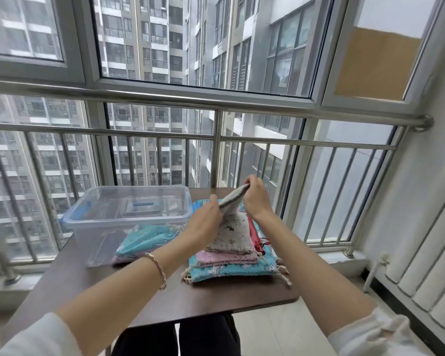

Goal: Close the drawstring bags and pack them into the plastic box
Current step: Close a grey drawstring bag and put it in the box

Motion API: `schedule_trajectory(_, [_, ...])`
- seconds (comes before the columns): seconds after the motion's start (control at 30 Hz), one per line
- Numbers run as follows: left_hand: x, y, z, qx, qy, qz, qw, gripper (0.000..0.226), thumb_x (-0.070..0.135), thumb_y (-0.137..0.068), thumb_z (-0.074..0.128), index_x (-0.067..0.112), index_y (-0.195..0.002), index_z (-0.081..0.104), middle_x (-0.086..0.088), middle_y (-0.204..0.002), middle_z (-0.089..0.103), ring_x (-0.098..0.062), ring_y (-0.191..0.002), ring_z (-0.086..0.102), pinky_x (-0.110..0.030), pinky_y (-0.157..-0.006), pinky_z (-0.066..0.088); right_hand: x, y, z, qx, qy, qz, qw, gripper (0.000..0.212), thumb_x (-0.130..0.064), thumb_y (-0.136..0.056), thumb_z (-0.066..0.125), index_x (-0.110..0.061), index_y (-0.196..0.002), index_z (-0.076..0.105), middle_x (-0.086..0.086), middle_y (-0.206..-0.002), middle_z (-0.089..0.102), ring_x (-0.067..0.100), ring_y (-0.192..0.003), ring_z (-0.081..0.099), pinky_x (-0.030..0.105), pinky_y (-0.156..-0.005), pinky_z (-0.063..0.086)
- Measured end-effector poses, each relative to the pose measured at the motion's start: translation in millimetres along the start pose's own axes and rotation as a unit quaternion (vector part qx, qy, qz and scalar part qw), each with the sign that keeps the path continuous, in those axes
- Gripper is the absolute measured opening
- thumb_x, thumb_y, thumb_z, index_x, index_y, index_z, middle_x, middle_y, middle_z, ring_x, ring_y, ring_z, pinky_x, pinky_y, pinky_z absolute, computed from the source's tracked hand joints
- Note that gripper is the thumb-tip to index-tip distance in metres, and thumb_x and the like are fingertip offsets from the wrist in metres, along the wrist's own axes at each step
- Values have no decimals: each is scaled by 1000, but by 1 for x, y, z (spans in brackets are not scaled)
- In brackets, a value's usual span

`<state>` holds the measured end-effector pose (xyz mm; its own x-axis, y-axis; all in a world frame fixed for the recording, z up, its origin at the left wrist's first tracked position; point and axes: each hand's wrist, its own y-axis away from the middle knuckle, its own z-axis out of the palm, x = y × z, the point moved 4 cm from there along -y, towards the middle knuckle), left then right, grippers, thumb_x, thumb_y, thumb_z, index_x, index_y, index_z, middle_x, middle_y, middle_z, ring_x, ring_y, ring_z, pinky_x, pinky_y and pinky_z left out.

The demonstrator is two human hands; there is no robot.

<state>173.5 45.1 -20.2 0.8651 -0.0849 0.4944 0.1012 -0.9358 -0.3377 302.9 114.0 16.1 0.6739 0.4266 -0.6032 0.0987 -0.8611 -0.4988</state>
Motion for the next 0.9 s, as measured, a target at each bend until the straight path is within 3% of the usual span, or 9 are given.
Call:
schedule_trajectory(0.13, [12, -6, -32, 44, 84, 27, 995, 12, 20, -100, 35, 13, -91, 40, -6, -72, 55, -17, -51, 41, -30, -45, 34, -19, -17, -17, 49, -61, -26, 997, 24, 0, -97, 28, -4, -99, 51, 10, -98, 52, 20, -79, 50, 27, -69, 41])
schedule_trajectory(0.33, [-1, -11, -81, 113, 26, 58, 992, 13, 7, -96, 31, 15, -93, 41, -9, -76, 60, -27, -63, 53, -38, -53, 35, -34, -22, -29, 34, -76, -40, 996, 23, -2, -95, 31, -3, -104, 52, 12, -102, 56, 26, -93, 52, 37, -82, 41])
schedule_trajectory(0.5, [-19, -3, -118, 127, 7, 88, 988, 15, 21, -101, 38, 13, -100, 51, -6, -81, 64, -19, -63, 57, -37, -59, 49, -55, -10, -36, 5, -74, -53, 996, 18, -13, -92, 39, -10, -90, 57, 2, -81, 59, 22, -79, 54, 38, -70, 41])
schedule_trajectory(0.63, [-28, 13, -154, 178, -73, 135, 972, 16, 22, -101, 40, 12, -98, 52, -3, -77, 62, -23, -62, 58, -36, -55, 48, -80, 3, -36, -16, -76, -94, 992, 20, -11, -91, 43, -14, -73, 52, -2, -63, 50, 15, -63, 46, 32, -58, 33])
schedule_trajectory(0.77, [-45, 26, -183, 222, -228, 166, 933, 21, 29, -99, 44, 13, -86, 50, -1, -67, 57, -24, -62, 54, -31, -52, 38, -101, 11, -22, -65, -73, -120, 988, 16, -15, -91, 43, -12, -81, 56, -2, -67, 53, 14, -65, 47, 31, -58, 34])
schedule_trajectory(0.9, [-78, 35, -190, 154, -283, 141, 936, 33, 45, -96, 46, 19, -75, 48, 6, -59, 52, -17, -53, 50, -29, -52, 42, -95, 15, 7, -137, -24, -105, 985, 18, -31, -90, 44, -22, -83, 58, -2, -76, 61, 18, -75, 57, 39, -70, 46])
